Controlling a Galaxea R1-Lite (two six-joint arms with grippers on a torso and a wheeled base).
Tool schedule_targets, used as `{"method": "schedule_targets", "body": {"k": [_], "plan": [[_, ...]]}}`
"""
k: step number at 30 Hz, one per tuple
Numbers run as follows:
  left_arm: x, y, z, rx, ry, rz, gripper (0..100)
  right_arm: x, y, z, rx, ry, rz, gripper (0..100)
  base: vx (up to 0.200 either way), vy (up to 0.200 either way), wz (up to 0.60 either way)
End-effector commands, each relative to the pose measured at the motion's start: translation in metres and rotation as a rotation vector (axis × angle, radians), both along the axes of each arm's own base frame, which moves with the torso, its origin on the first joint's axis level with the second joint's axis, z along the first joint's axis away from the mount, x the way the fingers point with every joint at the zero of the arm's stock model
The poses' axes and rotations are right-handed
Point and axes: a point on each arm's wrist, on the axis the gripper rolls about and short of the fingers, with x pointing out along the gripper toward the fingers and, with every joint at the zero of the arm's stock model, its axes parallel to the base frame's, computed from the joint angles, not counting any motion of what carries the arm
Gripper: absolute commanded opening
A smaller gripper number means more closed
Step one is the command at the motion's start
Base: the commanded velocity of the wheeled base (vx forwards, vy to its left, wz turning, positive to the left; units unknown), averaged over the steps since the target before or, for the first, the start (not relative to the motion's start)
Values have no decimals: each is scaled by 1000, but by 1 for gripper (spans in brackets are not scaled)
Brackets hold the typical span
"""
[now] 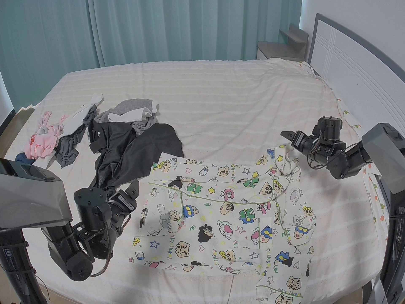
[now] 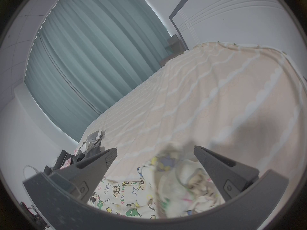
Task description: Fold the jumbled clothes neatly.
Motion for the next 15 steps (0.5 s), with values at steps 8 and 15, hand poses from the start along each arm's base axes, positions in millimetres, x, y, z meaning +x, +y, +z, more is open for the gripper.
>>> {"method": "schedule_targets", "body": {"k": [8, 15], "plan": [[0, 0, 1, -7, -15, -1, 100, -41, -9, 20, 10, 19, 14, 100, 0, 0, 0], [0, -1, 1, -6, -12, -2, 100, -72, 29, 0, 167, 168, 91, 100, 0, 0, 0]]}}
